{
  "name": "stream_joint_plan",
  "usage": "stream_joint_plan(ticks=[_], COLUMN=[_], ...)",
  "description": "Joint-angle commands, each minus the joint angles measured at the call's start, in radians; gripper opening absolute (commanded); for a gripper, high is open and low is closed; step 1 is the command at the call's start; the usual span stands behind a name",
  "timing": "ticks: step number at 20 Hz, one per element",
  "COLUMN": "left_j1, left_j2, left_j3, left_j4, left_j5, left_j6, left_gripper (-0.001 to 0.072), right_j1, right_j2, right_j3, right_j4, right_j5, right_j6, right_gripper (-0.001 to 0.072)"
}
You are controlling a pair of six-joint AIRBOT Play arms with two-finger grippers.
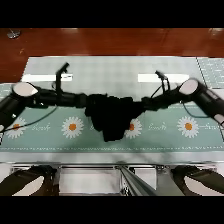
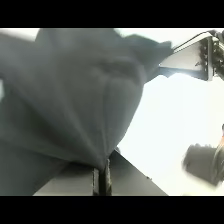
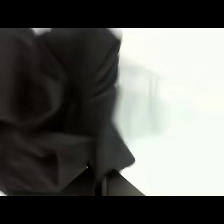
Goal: Fold the shirts.
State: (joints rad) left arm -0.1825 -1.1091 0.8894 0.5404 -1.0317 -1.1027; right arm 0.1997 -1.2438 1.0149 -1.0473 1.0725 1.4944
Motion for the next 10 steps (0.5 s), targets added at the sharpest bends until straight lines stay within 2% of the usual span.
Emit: stream_joint_plan(ticks=[1,6,10], left_j1=[0.071,0.120,0.127], left_j2=[0.029,0.043,0.137], left_j3=[0.245,0.664,0.821], left_j4=[0.001,0.014,0.240], left_j5=[-0.025,-0.052,-0.113], left_j6=[-0.058,-0.098,-0.203], left_gripper=[0.0030,0.0030,0.0030], right_j1=[0.000,0.001,0.001], right_j2=[0.023,0.069,0.235], right_j3=[0.371,0.917,0.997], right_j4=[-0.219,-0.274,-0.311], right_j5=[0.120,0.265,0.341], right_j6=[0.077,0.056,0.019], right_gripper=[0.0024,0.0024,0.0024])
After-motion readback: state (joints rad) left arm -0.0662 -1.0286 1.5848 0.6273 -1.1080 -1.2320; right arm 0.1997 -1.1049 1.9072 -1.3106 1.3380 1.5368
